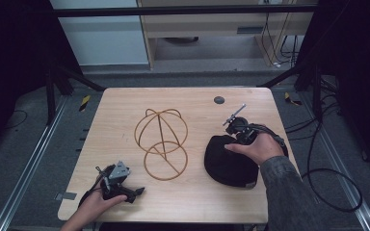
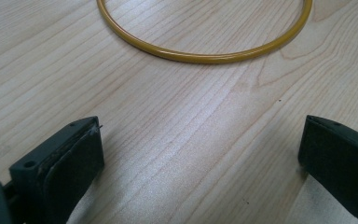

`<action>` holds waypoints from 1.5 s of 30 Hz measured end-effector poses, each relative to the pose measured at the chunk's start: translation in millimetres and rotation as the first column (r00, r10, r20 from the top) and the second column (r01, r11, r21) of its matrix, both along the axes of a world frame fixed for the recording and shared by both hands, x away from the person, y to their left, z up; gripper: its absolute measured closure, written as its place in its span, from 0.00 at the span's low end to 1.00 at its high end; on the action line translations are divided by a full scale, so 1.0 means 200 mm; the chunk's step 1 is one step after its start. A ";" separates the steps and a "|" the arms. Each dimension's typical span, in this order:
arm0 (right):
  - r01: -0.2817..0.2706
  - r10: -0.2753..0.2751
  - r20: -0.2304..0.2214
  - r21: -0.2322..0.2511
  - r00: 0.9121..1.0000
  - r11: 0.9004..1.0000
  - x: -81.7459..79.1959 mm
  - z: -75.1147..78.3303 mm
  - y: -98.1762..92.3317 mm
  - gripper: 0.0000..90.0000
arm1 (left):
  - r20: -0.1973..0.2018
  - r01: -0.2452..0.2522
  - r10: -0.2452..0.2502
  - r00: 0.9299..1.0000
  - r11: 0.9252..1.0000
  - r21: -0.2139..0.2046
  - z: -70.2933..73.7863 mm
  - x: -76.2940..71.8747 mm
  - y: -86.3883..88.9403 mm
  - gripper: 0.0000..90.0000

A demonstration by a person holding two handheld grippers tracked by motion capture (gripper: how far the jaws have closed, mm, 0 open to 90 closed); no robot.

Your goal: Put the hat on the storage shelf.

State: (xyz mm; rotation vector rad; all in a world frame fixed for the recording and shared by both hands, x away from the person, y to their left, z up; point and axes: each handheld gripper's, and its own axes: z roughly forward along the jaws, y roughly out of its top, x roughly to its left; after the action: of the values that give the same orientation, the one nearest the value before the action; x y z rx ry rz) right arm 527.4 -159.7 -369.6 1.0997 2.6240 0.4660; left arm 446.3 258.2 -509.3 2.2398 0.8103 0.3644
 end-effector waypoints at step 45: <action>-0.006 -0.012 0.115 0.157 0.993 0.988 -0.15 0.17 -0.13 0.86 | -0.002 0.003 -0.003 1.000 1.000 0.002 0.00 0.00 0.00 0.00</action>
State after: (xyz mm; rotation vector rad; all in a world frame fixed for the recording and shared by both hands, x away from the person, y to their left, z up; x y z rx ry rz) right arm 497.9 -185.4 -336.2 1.0872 2.5204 0.7251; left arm 446.6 258.1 -509.2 2.2435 0.8080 0.3613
